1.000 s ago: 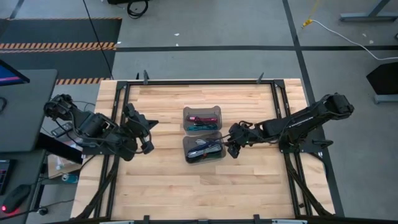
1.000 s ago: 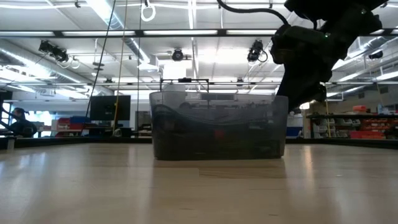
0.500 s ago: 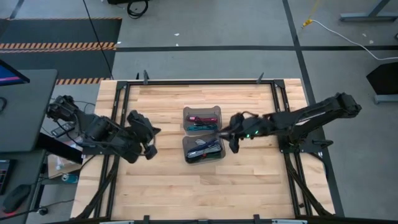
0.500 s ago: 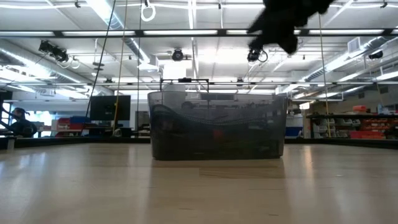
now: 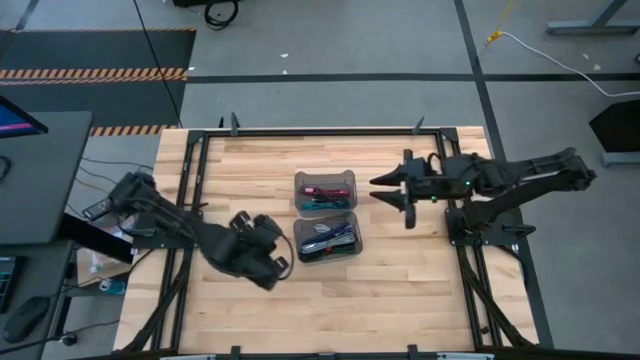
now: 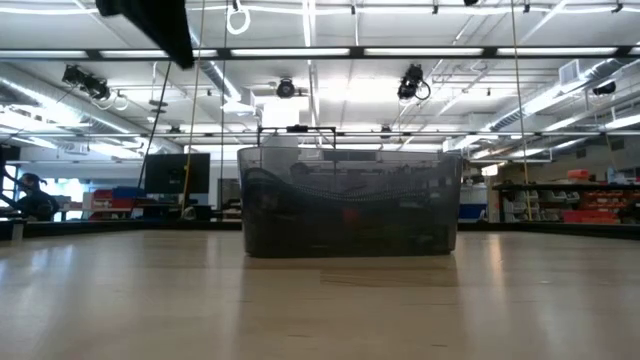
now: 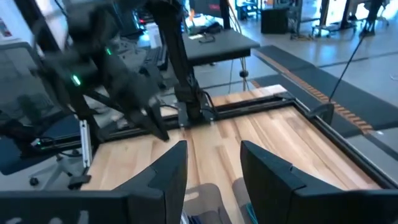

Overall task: Pick and place USB-C Cables
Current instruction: Adjust the bottom black transparent bin

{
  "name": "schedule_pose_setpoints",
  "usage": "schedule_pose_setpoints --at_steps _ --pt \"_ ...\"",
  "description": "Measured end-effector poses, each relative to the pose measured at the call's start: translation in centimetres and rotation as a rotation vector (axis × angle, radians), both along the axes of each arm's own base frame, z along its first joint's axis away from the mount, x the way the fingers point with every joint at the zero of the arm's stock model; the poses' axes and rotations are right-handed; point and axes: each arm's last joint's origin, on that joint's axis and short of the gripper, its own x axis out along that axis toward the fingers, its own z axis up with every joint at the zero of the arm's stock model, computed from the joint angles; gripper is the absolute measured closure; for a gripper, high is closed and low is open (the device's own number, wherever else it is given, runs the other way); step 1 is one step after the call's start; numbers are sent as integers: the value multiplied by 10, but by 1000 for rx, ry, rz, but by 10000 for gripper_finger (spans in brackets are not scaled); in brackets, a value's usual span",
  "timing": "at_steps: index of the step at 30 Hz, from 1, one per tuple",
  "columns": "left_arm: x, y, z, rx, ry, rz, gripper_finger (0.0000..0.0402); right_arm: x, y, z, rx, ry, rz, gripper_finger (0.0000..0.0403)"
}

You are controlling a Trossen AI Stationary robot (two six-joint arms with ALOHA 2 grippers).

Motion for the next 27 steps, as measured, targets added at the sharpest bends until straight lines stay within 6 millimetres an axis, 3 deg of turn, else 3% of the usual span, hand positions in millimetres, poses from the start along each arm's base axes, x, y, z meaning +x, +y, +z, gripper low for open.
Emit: schedule_pose_setpoints --at_steps 7,11,27 --pt "30 -1 -52 -50 203 79 400 -16 2 6 -20 -11 29 247" --pt "39 -1 -70 -77 255 104 400 -20 3 6 -26 -8 41 247" --pt "66 28 -86 -96 203 205 396 -34 1 14 -92 -47 56 247"
